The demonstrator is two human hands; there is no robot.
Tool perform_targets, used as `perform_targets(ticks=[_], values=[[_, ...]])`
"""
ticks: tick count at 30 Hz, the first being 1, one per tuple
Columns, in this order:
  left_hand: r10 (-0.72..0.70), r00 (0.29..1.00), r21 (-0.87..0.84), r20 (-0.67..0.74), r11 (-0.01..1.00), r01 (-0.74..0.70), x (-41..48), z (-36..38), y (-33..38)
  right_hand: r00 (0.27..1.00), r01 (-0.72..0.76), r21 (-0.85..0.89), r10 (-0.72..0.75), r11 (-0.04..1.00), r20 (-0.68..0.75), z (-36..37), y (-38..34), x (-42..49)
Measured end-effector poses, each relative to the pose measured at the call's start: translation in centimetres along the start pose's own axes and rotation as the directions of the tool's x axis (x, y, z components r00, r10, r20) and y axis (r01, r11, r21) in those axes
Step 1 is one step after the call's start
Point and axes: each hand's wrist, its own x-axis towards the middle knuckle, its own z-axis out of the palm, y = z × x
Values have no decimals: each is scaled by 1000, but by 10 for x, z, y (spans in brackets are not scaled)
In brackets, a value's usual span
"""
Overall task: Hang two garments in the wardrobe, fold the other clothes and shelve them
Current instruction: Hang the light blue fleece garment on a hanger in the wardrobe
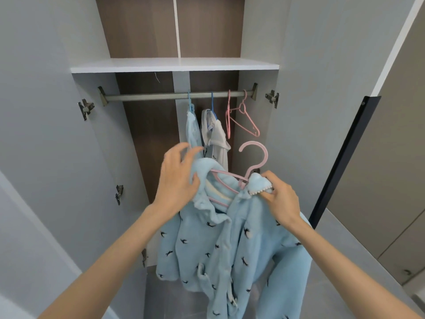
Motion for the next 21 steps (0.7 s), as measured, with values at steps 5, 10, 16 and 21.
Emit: perform_targets(ticks=[5,10,16,21], values=[[310,858,133,410,910,-393,12,9,10,993,111,6,-111,994,40,2,-15,4],[286,879,115,382,929,-353,14,9,-3,977,210,123,-213,970,11,-8,-15,11],[175,912,13,371,981,-194,-1,14,-12,933,343,-65,-348,937,-95,-11,0,5],[140,902,68,409,981,-183,-6,20,-12,949,316,-277,-302,907,93,-5,0,10]])
